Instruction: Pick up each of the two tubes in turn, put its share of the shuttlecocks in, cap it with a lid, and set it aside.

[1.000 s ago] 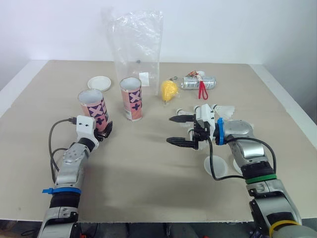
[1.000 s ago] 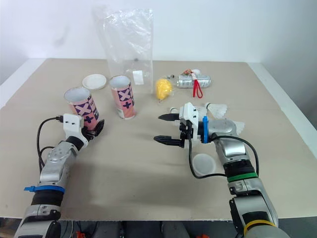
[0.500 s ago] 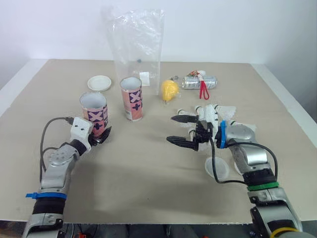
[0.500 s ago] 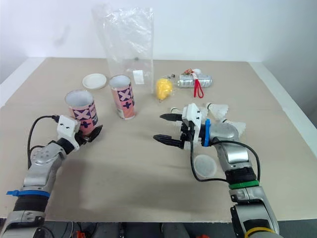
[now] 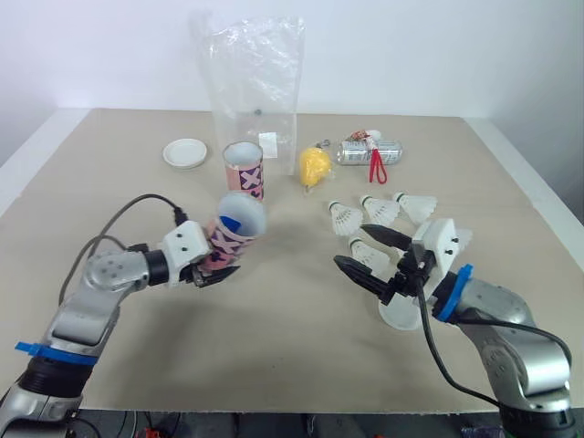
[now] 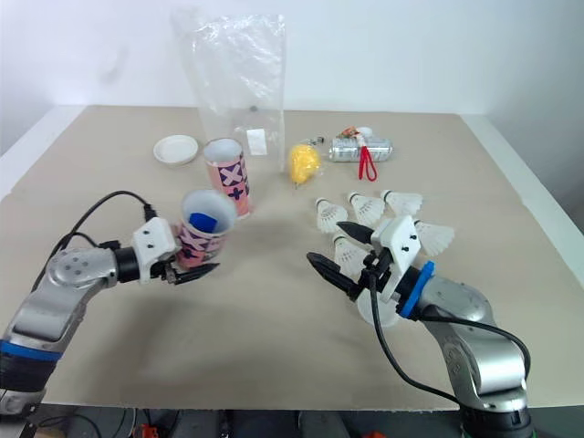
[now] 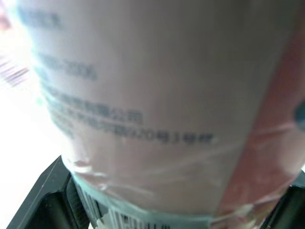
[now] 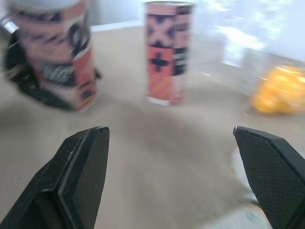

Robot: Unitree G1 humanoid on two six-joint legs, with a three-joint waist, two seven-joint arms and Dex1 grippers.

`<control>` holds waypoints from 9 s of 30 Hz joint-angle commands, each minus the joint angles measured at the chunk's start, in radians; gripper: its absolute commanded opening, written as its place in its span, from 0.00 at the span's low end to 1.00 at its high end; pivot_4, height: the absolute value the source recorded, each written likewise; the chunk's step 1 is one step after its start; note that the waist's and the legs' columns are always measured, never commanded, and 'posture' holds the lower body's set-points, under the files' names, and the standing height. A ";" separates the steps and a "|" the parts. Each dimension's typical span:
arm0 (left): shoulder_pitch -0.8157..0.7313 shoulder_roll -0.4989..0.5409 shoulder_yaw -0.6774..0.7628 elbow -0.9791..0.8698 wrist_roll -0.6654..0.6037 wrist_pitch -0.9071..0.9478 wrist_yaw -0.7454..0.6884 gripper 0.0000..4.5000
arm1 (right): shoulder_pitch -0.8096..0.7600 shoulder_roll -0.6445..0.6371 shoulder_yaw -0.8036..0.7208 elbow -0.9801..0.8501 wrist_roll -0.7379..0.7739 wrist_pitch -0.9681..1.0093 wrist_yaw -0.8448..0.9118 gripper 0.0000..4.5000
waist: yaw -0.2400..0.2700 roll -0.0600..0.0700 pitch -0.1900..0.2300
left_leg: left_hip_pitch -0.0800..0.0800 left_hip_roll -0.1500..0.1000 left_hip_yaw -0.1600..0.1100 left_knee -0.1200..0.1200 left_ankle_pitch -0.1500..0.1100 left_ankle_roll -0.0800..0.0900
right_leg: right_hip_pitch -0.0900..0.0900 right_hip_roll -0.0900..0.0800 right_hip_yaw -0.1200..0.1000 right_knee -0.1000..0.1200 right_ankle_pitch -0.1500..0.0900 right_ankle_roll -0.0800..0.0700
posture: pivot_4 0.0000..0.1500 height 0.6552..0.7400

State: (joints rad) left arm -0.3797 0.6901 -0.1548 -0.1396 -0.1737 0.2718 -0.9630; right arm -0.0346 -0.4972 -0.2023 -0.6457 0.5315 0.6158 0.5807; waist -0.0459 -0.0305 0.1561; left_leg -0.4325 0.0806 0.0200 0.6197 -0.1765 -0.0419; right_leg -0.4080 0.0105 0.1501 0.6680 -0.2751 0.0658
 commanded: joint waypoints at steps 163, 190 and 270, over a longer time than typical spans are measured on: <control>-0.256 -0.036 -0.207 0.003 0.101 0.392 -0.069 0.83 | -0.639 0.569 0.065 0.906 -0.395 -0.188 -0.665 0.27 | -0.028 0.005 0.002 | -0.008 -0.014 -0.026 0.003 0.009 0.007 | 0.002 -0.002 -0.010 0.015 -0.005 0.000 | 1.00 1.00; -0.315 -0.079 -0.242 0.090 0.098 0.338 -0.120 0.83 | -0.440 -0.242 0.142 0.211 -0.296 -0.391 0.216 0.01 | -0.015 0.011 0.006 | -0.009 -0.018 -0.028 0.002 0.010 0.007 | 0.003 -0.005 -0.011 0.013 -0.007 0.002 | 1.00 1.00; -0.322 -0.149 -0.273 0.085 0.122 0.327 -0.152 0.83 | 0.074 0.274 -0.055 -0.026 -0.178 0.097 -0.549 0.99 | 0.000 0.014 0.007 | -0.009 -0.021 -0.035 0.002 0.014 0.008 | 0.006 -0.006 -0.016 0.014 -0.008 0.000 | 1.00 1.00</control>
State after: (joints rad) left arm -0.7060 0.5357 -0.4274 -0.0341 -0.0516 0.5941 -1.1165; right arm 0.0573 -0.2285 -0.2405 -0.6718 0.3379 0.7176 0.0285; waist -0.0460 -0.0168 0.1628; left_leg -0.4419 0.0599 -0.0150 0.6219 -0.1627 -0.0336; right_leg -0.4020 0.0046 0.1341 0.6824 -0.2830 0.0653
